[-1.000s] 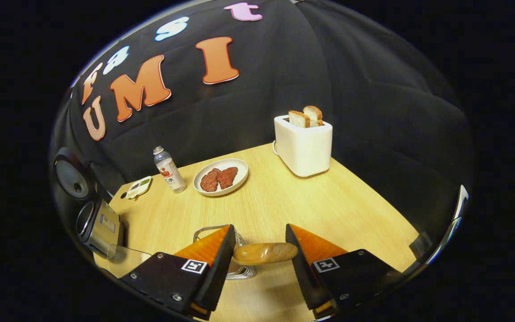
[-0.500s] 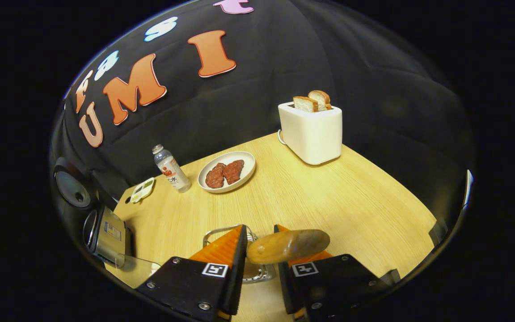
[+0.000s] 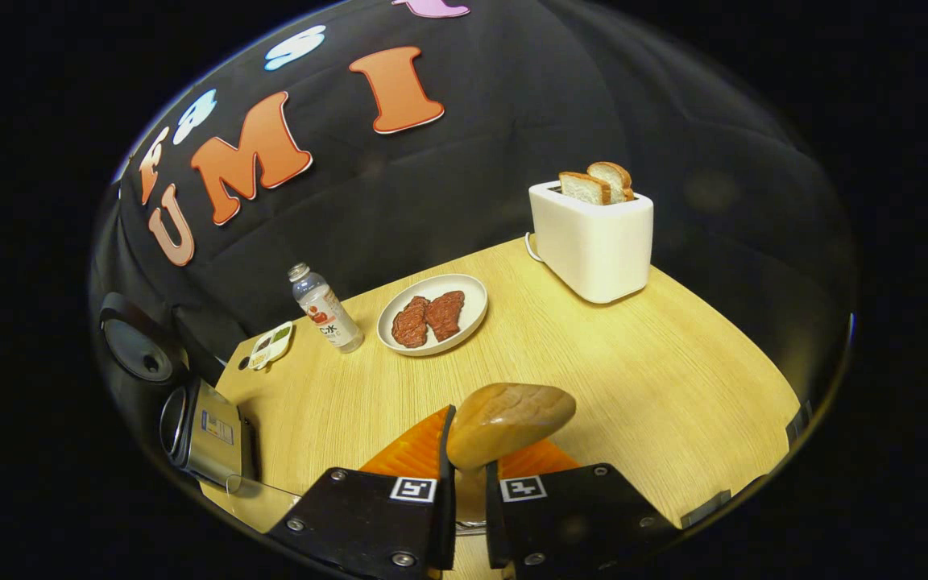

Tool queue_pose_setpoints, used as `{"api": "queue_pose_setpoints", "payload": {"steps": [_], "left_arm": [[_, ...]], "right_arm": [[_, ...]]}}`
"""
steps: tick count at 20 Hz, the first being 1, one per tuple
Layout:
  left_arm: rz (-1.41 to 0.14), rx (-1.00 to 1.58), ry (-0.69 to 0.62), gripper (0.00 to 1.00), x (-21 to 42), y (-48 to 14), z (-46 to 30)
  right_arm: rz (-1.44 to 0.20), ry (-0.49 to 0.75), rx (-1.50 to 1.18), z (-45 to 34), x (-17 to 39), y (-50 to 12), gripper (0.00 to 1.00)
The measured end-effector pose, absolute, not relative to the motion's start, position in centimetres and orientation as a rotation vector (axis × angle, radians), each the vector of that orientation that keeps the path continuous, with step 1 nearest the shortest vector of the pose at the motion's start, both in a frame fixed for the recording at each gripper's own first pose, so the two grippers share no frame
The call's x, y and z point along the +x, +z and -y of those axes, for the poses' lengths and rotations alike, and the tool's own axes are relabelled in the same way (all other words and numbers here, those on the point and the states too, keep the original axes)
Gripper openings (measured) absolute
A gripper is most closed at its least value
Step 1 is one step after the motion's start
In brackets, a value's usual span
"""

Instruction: Close the left gripper, press the button to open the rice cooker; take a wooden spoon from the chopstick holder with the right hand, scoop a spoonful of rice and pour it into the rice cooker, then put the wooden spoon back into the chopstick holder.

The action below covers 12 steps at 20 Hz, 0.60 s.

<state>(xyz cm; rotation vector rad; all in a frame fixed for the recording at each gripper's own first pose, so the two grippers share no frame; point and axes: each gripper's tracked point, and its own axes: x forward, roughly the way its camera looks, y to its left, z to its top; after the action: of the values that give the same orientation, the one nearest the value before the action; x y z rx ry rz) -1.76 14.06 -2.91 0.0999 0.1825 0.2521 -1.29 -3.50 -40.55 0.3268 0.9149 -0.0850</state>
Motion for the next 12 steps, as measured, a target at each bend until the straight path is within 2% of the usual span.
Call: {"api": "queue_pose_setpoints", "payload": {"steps": [3, 12], "left_arm": [[-0.174, 0.074, 0.246, 0.97, -1.6, -1.5, -16.2], [-0.22, 0.055, 0.262, 0.92, -2.0, -3.9, -19.1]], "right_arm": [[-0.919, -0.077, 0.273, 3.7, -1.4, -39.9, 0.14], [-0.809, -0.069, 0.242, 4.1, -0.7, -32.6, 0.14]]}}
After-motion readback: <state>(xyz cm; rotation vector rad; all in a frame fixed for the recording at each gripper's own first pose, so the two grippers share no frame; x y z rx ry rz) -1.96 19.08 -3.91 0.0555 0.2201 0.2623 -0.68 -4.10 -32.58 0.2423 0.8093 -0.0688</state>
